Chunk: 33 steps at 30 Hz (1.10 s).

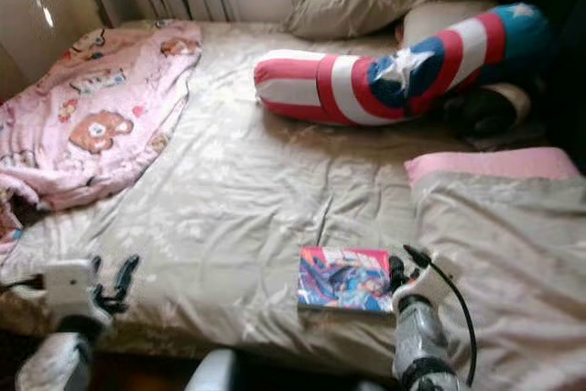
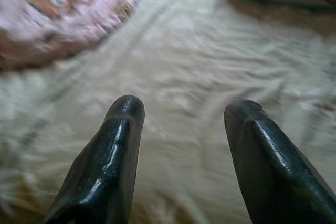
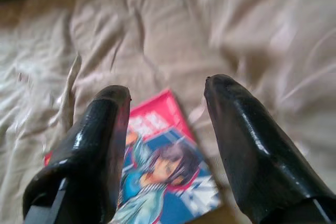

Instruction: Clean up the room

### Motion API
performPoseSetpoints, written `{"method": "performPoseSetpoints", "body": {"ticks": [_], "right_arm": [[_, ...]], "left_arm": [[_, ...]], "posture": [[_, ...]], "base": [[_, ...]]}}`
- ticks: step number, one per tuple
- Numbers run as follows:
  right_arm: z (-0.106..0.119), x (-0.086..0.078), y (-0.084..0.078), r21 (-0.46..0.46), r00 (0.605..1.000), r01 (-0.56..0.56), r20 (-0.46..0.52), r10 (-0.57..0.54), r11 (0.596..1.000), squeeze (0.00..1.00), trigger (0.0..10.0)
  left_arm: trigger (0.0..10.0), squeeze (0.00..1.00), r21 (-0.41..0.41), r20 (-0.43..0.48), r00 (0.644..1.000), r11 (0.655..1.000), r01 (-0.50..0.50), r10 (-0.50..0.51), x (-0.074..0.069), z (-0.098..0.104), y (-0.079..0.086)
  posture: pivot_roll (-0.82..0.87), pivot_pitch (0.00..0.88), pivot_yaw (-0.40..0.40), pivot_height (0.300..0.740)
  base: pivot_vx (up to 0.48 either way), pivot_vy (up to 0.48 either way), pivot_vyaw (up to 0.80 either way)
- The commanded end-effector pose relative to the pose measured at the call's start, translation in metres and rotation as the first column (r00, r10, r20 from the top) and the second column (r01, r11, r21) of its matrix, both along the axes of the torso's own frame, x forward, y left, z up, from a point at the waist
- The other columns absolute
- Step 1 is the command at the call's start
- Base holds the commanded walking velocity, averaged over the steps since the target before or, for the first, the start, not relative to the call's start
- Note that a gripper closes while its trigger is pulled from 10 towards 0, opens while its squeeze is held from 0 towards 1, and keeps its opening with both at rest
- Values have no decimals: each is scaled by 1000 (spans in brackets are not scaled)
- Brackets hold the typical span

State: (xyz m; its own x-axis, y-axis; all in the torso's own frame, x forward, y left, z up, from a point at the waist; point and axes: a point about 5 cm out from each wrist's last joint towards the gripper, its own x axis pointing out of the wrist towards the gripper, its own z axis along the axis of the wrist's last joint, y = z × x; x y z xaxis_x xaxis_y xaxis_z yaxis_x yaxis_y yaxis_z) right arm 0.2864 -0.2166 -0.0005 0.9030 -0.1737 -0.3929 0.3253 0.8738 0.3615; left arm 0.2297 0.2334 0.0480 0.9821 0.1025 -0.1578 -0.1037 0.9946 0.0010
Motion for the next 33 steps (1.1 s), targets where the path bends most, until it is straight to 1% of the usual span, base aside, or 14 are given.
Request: {"method": "performPoseSetpoints", "body": {"ticks": [1, 4, 7, 9, 12, 14, 19, 21, 22, 23, 27, 28, 30, 33], "right_arm": [[1, -1, -4, -36, 1000, -9, 10, 9, 999, 0, 10000], [0, -4, -9, -44, 1000, 8, 12, -7, 999, 0, 10000], [-13, -18, -13, -53, 997, 24, -70, -27, 998, 0, 10000], [-24, -29, -12, -62, 991, 5, -132, -13, 998, 0, 10000], [-27, -33, -11, -60, 989, 2, -149, -11, 998, 0, 10000], [-35, -41, -10, -60, 981, -10, -195, -2, 998, 0, 10000], [-41, -49, -8, -56, 971, -27, -240, 13, 998, 0, 10000], [-46, -53, -4, -53, 960, -60, -276, 43, 997, 0, 10000], [-50, -57, -1, -55, 946, -92, -315, 70, 994, 0, 10000], [-52, -59, 1, -49, 942, -100, -326, 78, 994, 0, 10000], [-55, -61, 3, -41, 933, -105, -351, 84, 994, 0, 10000], [-57, -64, 4, -44, 925, -114, -368, 90, 992, 0, 10000], [-58, -65, 5, -45, 922, -120, -377, 94, 992, 0, 10000], [-65, -76, 6, -40, 898, -121, -430, 92, 992, 0, 10000]], "left_arm": [[10000, 0, 8, -27, 1000, 1000, -14, 14, 2, -10, 0], [10000, 0, -7, -48, 999, 1000, -3, 3, 11, -17, -3], [10000, 0, -14, -103, 995, 1000, 6, -7, 18, -31, -4], [10000, 0, -30, -148, 989, 1000, -2, -2, 16, -41, -4], [10000, 0, -30, -165, 986, 1000, -3, -2, 15, -45, -3], [10000, 0, -51, -213, 977, 998, -25, 14, 12, -57, -3], [10000, 0, -63, -295, 955, 997, -42, 22, 4, -73, -4], [10000, 0, -64, -343, 939, 997, -44, 19, -1, -82, -6], [10000, 0, -80, -385, 923, 995, -63, 28, -6, -88, -5], [10000, 0, -88, -412, 911, 993, -78, 35, -10, -92, -4], [10000, 0, -89, -466, 883, 990, -111, 57, -18, -100, -2], [10000, 0, -84, -497, 866, 989, -118, 61, -23, -104, -2], [10000, 0, -80, -511, 857, 990, -119, 62, -25, -106, -3], [10000, 0, -79, -541, 839, 991, -110, 50, -29, -111, -8]], "posture": [[145, 0, -8, 648], [131, 0, -12, 662], [120, 0, -10, 686], [112, 0, -5, 706], [109, 0, -3, 716], [102, 0, -2, 730], [91, 0, 5, 740], [91, 0, 4, 740], [92, 0, 3, 740], [90, 0, 3, 740], [85, 0, 4, 740], [80, 0, 3, 740], [67, 0, 9, 740], [46, 0, 16, 740]], "base": [[0, 0, 0], [0, 0, 0], [0, 0, 0], [0, 0, 0], [0, 0, 0], [0, 0, 0], [0, 0, 0], [0, 0, 0], [0, 0, 0], [0, 0, 0], [0, 0, 0], [0, 0, 0], [0, 0, 0], [0, 0, 0]]}}
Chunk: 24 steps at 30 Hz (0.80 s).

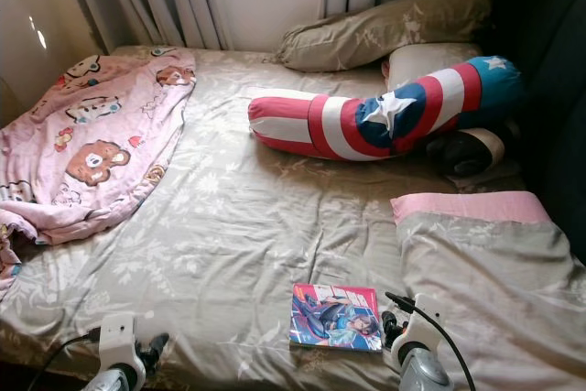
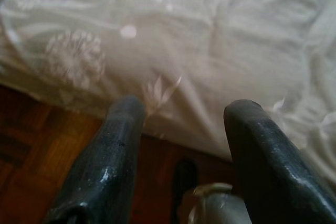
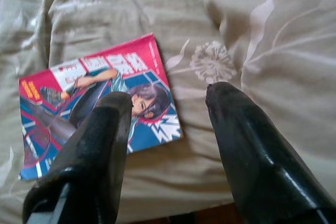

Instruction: Clean up the room

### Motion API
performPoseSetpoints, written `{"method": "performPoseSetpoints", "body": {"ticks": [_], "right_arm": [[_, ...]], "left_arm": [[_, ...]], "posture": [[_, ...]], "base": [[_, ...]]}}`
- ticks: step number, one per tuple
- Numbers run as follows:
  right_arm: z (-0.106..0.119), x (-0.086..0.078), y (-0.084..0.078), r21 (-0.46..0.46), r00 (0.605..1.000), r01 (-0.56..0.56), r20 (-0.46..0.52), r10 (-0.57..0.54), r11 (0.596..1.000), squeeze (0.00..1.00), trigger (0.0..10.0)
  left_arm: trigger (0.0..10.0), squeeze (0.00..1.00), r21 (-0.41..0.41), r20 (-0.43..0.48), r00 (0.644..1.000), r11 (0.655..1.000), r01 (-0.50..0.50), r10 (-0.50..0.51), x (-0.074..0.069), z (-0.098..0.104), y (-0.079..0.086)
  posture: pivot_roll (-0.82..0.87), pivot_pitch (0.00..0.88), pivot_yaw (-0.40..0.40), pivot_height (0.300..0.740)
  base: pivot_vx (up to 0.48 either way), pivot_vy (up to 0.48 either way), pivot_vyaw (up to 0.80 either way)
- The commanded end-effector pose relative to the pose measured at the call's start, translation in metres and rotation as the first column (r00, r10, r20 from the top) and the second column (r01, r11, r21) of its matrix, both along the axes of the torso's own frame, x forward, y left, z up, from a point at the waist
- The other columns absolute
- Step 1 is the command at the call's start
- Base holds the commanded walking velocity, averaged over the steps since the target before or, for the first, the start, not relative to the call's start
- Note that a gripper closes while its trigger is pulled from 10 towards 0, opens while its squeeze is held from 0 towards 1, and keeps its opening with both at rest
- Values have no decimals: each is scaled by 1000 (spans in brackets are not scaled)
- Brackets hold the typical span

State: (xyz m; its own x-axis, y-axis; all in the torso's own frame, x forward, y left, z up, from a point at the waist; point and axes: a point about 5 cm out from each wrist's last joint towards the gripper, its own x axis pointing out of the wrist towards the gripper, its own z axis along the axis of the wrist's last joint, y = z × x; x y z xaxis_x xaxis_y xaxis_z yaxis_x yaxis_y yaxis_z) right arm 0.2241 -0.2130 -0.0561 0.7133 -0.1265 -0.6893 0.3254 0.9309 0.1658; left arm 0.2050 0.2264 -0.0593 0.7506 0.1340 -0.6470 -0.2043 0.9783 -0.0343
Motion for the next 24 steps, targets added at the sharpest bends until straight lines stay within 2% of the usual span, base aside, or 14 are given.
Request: {"method": "performPoseSetpoints", "body": {"ticks": [1, 9, 13, 16, 18, 21, 24], "right_arm": [[-9, -13, 2, 8, 998, 4, -66, -3, 1000, 0, 10000], [-20, -31, 3, 6, 991, -2, -135, 3, 1000, 0, 10000], [-19, -29, 8, -22, 987, -86, -140, 82, 996, 0, 10000], [-18, -26, 7, -33, 987, -90, -136, 84, 995, 0, 10000], [-19, -29, 7, -32, 987, -89, -137, 83, 996, 0, 10000], [-23, -36, 11, -26, 984, -111, -146, 106, 993, 0, 10000], [-23, -37, 13, -13, 983, -113, -147, 109, 994, 0, 10000]], "left_arm": [[10000, 0, 6, -35, 999, 1000, 10, -10, -4, -4, -1], [10000, 0, 6, -77, 997, 1000, 27, -26, -9, -9, -6], [10000, 0, 6, -120, 993, 1000, 14, -13, -22, -15, 1], [10000, 0, 7, -143, 990, 1000, -9, 10, -32, -18, 8], [10000, 0, 8, -154, 988, 1000, -14, 15, -37, -19, 11], [10000, 0, 16, -189, 981, 999, -35, 37, -53, -22, 23], [10000, 0, 17, -198, 979, 999, -41, 43, -56, -23, 25]], "posture": [[46, 0, 16, 740], [19, 0, 39, 740], [11, 0, 41, 740], [22, 0, 33, 740], [26, 0, 28, 740], [34, 0, 20, 740], [37, 0, 17, 740]], "base": [[0, 0, 0], [0, 0, 0], [0, 0, 0], [0, 0, 800], [0, 0, 800], [0, 0, 800], [0, 0, 0]]}}
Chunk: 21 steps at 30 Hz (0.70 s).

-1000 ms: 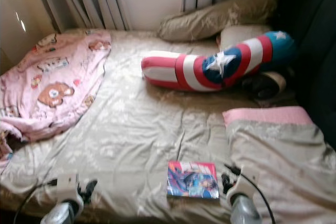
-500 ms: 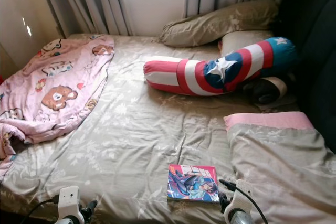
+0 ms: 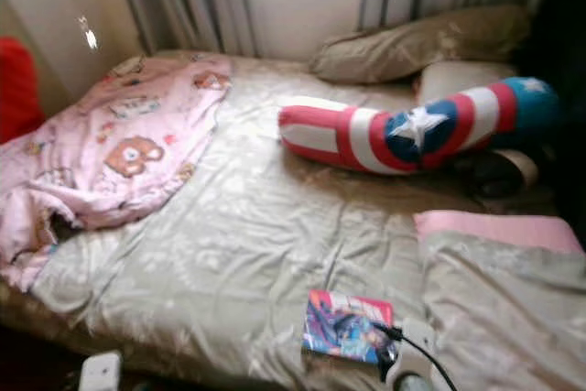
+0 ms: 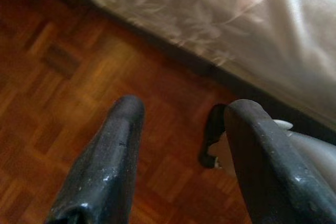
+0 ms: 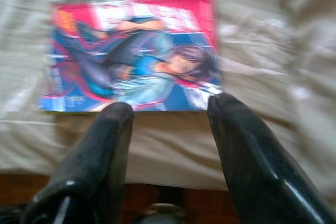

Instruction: Clean up the room

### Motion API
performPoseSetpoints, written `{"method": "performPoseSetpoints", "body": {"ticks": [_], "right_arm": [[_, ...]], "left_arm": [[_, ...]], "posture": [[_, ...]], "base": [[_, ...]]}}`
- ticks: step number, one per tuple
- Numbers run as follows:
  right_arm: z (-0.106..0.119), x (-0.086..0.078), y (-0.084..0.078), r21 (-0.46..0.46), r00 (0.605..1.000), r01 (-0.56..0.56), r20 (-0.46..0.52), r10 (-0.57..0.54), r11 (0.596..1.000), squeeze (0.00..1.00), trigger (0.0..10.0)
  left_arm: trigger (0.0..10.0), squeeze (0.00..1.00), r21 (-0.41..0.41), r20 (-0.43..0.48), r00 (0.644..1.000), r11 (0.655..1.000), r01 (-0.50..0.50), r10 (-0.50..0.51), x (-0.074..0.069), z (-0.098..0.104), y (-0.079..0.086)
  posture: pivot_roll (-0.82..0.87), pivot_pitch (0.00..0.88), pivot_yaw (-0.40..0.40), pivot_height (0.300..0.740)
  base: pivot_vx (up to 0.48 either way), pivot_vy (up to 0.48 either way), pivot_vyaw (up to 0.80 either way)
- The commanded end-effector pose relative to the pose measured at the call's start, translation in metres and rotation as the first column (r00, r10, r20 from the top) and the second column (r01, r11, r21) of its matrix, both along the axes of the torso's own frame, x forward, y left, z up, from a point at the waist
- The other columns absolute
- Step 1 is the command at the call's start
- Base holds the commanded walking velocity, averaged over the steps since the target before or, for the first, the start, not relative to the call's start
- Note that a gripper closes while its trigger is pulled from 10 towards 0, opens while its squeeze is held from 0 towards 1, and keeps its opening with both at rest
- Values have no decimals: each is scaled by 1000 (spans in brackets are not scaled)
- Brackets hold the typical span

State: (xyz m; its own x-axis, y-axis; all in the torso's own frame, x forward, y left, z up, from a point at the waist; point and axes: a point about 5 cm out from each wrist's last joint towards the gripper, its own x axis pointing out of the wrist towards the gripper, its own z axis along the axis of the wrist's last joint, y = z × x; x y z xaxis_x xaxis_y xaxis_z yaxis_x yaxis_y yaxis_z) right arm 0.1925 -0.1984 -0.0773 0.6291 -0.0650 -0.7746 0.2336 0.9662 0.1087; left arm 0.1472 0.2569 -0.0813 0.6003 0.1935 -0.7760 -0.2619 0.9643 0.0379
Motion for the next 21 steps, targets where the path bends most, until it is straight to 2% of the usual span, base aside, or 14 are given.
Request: {"method": "performPoseSetpoints", "body": {"ticks": [1, 7, 14, 21], "right_arm": [[-3, -5, -1, -2, 1000, 0, -17, 0, 1000, 0, 10000], [-2, -6, -5, 1, 1000, -13, -22, 13, 1000, 0, 10000], [-2, -6, -5, 1, 999, -14, -31, 14, 1000, 0, 10000], [-2, -5, -4, 6, 999, -15, -32, 15, 1000, 0, 10000]], "left_arm": [[10000, 0, -15, -12, 1000, 1000, 15, -15, 0, -2, -5], [10000, 0, -27, -24, 1000, 999, 18, -18, 2, -3, -11], [10000, 0, -39, -22, 999, 999, 32, -33, 13, -4, -27], [10000, 0, -43, -19, 999, 998, 40, -41, 18, -4, -34]], "posture": [[37, 0, 16, 740], [39, 0, 13, 740], [40, 0, 16, 740], [35, 0, 23, 740]], "base": [[0, 0, 0], [0, 0, 0], [0, 337, 0], [0, 346, 0]]}}
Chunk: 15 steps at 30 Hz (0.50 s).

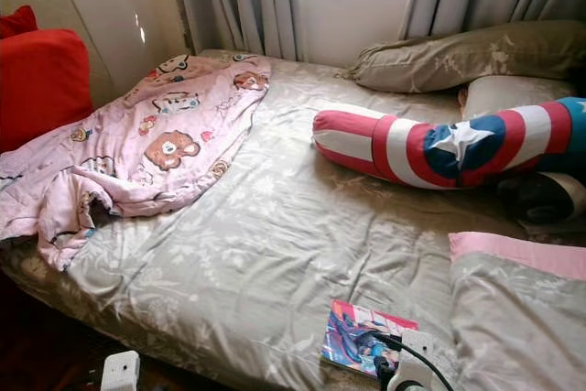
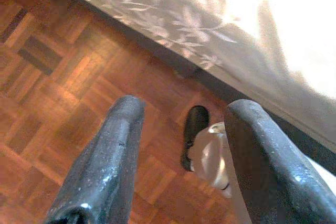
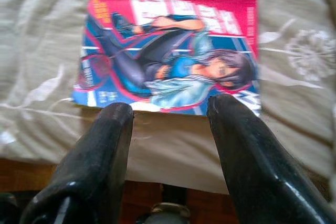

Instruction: Clean up the room

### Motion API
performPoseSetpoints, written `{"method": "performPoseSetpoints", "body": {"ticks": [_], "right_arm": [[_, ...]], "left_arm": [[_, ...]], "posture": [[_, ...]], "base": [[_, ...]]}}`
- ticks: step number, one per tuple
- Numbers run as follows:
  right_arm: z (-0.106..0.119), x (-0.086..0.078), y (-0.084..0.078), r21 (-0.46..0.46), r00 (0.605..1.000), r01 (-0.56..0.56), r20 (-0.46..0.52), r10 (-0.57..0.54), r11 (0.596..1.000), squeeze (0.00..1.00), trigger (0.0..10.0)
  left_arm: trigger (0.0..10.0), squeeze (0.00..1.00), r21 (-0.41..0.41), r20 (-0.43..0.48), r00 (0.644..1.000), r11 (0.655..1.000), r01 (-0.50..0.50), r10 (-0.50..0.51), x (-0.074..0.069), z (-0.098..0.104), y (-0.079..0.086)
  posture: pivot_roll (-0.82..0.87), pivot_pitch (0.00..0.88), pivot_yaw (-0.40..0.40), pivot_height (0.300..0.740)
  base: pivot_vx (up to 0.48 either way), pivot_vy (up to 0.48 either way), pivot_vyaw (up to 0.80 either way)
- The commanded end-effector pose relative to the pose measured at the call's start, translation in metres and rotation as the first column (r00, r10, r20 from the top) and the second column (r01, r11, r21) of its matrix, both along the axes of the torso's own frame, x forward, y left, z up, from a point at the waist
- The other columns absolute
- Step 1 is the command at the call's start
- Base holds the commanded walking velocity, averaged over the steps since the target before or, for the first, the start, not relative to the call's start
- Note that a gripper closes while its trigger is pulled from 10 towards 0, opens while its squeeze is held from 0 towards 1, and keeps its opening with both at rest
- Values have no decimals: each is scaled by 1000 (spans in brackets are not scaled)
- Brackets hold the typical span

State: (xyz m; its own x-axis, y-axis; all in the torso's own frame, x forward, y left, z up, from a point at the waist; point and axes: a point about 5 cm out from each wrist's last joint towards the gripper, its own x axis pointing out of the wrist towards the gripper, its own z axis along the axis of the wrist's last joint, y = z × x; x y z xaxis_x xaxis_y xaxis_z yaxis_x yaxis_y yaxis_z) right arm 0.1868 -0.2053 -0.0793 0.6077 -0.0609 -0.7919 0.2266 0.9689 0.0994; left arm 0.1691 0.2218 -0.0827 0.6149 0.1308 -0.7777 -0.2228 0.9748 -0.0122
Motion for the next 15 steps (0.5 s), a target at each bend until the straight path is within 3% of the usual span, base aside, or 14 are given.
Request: {"method": "performPoseSetpoints", "body": {"ticks": [1, 8, 15], "right_arm": [[0, 0, 3, 12, 1000, -6, -6, 6, 1000, 0, 10000], [0, 1, 4, 13, 1000, -14, -9, 14, 1000, 0, 10000], [0, 2, 6, 26, 1000, -19, -8, 20, 999, 0, 10000]], "left_arm": [[10000, 0, 8, -32, 999, 1000, 5, -4, -4, -2, 0], [10000, 0, 14, -37, 999, 1000, 3, -2, -6, -2, 3], [10000, 0, 27, -52, 999, 1000, -14, 15, -21, -3, 22]], "posture": [[32, 0, 25, 740], [36, 0, 25, 740], [32, 0, 30, 740]], "base": [[0, 349, 0], [0, 346, 0], [0, 341, 0]]}}
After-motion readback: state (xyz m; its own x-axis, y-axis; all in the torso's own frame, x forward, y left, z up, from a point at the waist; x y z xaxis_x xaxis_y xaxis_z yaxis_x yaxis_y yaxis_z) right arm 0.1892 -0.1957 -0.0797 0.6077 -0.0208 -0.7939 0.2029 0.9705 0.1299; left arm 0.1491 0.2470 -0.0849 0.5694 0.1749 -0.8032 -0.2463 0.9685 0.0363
